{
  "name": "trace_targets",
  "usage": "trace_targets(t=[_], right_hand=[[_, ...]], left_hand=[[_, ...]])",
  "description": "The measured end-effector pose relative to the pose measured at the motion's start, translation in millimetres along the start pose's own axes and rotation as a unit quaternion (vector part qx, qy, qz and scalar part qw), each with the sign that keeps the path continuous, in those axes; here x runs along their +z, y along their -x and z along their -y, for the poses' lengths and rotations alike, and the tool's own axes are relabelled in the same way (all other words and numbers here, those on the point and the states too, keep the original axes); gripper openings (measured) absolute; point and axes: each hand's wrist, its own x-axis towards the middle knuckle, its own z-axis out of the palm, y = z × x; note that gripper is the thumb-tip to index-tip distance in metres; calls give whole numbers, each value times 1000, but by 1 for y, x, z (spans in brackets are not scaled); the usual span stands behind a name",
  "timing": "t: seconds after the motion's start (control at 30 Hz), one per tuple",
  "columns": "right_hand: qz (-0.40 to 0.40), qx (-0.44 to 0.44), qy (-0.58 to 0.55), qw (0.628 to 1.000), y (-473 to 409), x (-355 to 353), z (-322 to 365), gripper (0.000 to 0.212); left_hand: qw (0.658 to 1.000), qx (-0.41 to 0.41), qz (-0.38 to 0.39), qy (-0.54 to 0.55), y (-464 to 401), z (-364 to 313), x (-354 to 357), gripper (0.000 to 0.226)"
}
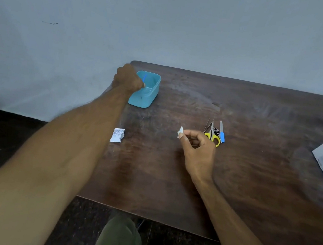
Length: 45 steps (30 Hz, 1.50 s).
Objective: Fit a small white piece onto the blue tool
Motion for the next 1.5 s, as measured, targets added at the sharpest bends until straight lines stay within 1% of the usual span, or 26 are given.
trace_targets(t=[0.23, 0.33, 0.43, 0.6, 0.8, 1.0, 1.07, 1.17, 1.23, 1.33, 1.43, 1.5], right_hand=[[4, -7, 0, 1000, 0, 1, -1, 9], [7, -11, 7, 1000, 0, 0, -1, 6], [8, -9, 6, 1000, 1, 0, 0, 5], [8, -11, 8, 1000, 1, 0, 1, 5], [8, -6, 4, 1000, 1, 1, 0, 5], [11, -10, 6, 1000, 1, 1, 0, 5], [11, -15, 9, 1000, 1, 1, 1, 5], [10, -14, 7, 1000, 1, 1, 1, 6], [7, -13, 5, 1000, 1, 1, 1, 5], [-6, -5, -5, 1000, 1, 0, 1, 3], [-25, 17, -30, 999, 1, -2, 3, 2], [-42, 34, -54, 997, 0, -6, 5, 2]], left_hand=[[996, 40, 18, -81, -3, -6, 4, 72], [993, 50, 21, -101, 0, -4, 10, 73], [992, 61, 16, -105, 2, -2, 13, 76], [993, 73, 15, -91, 3, 3, 14, 73], [995, 64, 21, -75, 2, 4, 12, 71], [994, 69, 25, -85, 1, 3, 12, 73], [993, 69, 22, -92, 2, 2, 12, 70], [992, 73, -19, -98, 8, -2, 10, 61], [992, 83, -54, -84, 11, -7, 8, 51], [987, 130, -87, -42, 28, -19, 8, 32], [982, 175, -68, 6, 65, -33, 18, 26], [982, 182, -29, 31, 88, -37, 33, 22]])
